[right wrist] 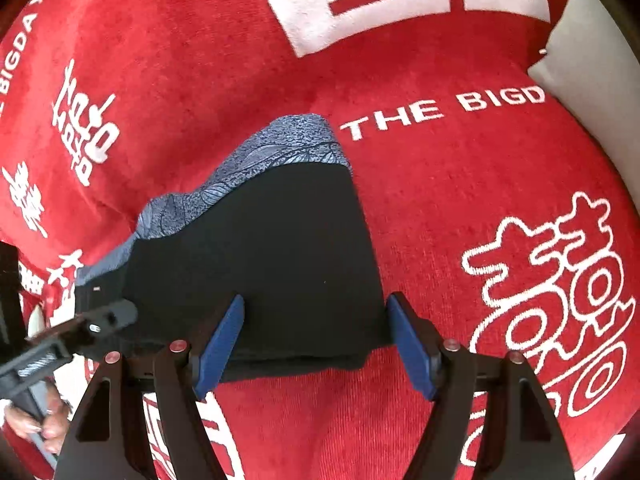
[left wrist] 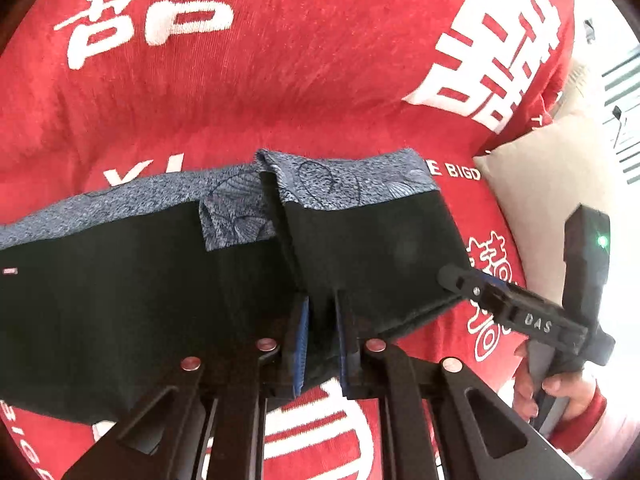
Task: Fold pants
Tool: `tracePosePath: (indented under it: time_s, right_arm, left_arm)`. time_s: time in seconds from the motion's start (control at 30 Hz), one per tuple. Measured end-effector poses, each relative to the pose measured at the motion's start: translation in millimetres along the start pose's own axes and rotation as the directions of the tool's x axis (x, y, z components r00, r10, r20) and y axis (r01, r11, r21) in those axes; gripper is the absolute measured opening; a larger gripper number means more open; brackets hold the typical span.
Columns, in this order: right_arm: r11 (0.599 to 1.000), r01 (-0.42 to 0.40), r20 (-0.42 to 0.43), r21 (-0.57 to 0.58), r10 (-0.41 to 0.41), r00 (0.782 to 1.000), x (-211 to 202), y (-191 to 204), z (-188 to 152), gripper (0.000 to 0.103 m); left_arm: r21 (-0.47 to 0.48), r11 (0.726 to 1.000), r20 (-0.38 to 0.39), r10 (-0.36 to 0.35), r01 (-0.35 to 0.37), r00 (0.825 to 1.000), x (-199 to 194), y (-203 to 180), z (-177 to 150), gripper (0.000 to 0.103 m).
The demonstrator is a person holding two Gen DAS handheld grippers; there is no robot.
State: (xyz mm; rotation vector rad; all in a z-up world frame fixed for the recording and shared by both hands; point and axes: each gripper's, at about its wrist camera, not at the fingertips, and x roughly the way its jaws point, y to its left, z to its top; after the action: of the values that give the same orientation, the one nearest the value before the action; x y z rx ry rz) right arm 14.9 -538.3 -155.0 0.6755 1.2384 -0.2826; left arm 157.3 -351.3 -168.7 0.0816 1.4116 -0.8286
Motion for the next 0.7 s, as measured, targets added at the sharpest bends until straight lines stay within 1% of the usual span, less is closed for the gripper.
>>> tracePosePath:
  time_s: [0.1, 0.13, 0.17, 0.23, 0.37, 0.47, 0.5, 0.6, 0.67, 0.7]
  right_arm:
    - [1.000, 0.010, -0.013, -0.017, -0.010, 1.000, 2, 3, -4, 0.076]
    - [1.000, 0.016, -0.018, -0.026, -0.016, 1.000, 3, 5, -6, 0.076]
    - [0.999, 0.020, -0.018, -0.034, -0.021, 1.000, 5, 7, -7, 0.076]
    - [0.997, 0.036, -0.013, -0.065, -0.037, 0.999, 7, 12, -12, 0.076]
    - [0.991, 0.062, -0.005, -0.115, -0.063, 0.998, 10, 20, -11, 0.077]
    - [0.994, 0.044, -0.004, -0.097, -0.044, 0.999, 3, 18, -7, 0.077]
    - [0.996, 0.033, 0.007, -0.087, -0.033, 0.999, -3, 16, -4, 0.077]
    - [0.997, 0.029, 0.057, -0.073, -0.025, 0.998, -20, 9, 6, 0.077]
    - [0.998, 0.032, 0.079, -0.056, -0.027, 0.996, -24, 2, 17, 0.073]
    - [0.999, 0.027, 0.077, -0.034, -0.024, 0.997, -25, -5, 27, 0.060]
  left_arm:
    - [-0.006, 0.999, -0.053, 0.031, -0.031, 0.998, 14, 7, -19, 0.014]
    - [-0.013, 0.999, -0.067, 0.036, -0.037, 0.997, 20, 10, -26, 0.010]
    - [-0.021, 0.999, -0.075, 0.033, -0.035, 0.997, 24, 14, -34, 0.009]
    - [-0.038, 0.999, -0.052, 0.021, -0.023, 0.998, 27, 17, -43, 0.009]
    - [-0.075, 0.997, -0.039, 0.020, -0.023, 0.999, 24, 19, -41, 0.009]
    - [-0.048, 0.996, -0.013, 0.074, -0.075, 0.997, 10, 15, -36, 0.009]
    - [-0.041, 0.994, -0.007, 0.098, -0.098, 0.995, 5, 15, -33, 0.009]
    - [-0.036, 0.991, 0.006, 0.129, -0.129, 0.992, -5, 14, -24, 0.009]
    - [-0.023, 0.991, 0.021, 0.130, -0.130, 0.991, -8, 8, -16, 0.009]
    - [-0.014, 0.992, 0.032, 0.127, -0.126, 0.991, -9, 3, -12, 0.009]
